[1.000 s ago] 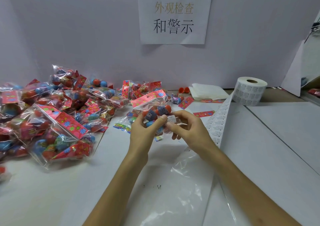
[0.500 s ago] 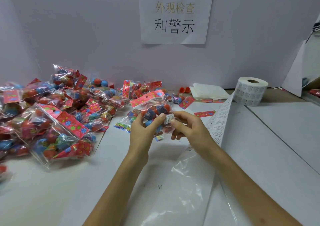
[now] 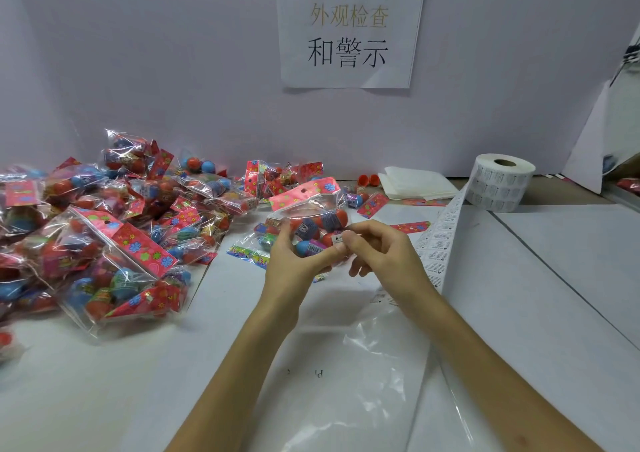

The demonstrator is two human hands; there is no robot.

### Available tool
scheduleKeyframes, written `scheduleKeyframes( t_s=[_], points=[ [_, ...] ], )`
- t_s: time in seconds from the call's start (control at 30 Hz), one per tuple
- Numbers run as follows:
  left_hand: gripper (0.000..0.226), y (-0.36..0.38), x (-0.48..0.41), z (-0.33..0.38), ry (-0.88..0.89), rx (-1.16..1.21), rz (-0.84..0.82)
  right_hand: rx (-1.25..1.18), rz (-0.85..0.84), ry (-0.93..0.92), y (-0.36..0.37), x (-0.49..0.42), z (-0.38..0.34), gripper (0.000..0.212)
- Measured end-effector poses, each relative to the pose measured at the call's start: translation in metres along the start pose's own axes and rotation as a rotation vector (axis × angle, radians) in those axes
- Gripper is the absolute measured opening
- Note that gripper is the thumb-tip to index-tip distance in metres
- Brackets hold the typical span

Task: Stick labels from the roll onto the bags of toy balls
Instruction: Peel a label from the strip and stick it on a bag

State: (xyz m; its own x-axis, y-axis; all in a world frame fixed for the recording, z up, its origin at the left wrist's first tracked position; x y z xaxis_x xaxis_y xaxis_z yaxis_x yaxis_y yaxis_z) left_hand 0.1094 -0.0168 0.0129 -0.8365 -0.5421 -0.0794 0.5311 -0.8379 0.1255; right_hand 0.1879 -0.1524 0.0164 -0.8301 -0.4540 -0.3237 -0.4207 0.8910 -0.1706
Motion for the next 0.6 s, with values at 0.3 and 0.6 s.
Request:
scheduleKeyframes(
  t_s=[0.3,0.6],
  points=[
    [0.048,-0.003,-0.002,-0.004,-0.057,0.048,0.041,0.048,-0.036,0.036,-0.002,-0.003,0.002,0.015],
    [0.048,0.005,-0.004,-0.011,-0.003,-0.121,-0.072,-0.035,0.031,0.065,-0.015,-0.006,-0.003,0.019]
  ],
)
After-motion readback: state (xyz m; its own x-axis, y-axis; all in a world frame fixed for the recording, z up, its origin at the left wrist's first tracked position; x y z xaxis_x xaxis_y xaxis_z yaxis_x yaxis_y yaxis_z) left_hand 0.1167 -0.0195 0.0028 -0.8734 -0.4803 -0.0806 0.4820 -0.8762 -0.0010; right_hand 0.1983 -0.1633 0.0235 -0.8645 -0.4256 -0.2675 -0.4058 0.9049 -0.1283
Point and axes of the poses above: each hand's wrist, its own x-axis away from the middle knuckle, its own y-axis out of the palm, z = x × y, the point moved 3 cm from there along -x, towards the middle knuckle, and after that the axes turned 4 degrees about z, right-handed, at the moved point
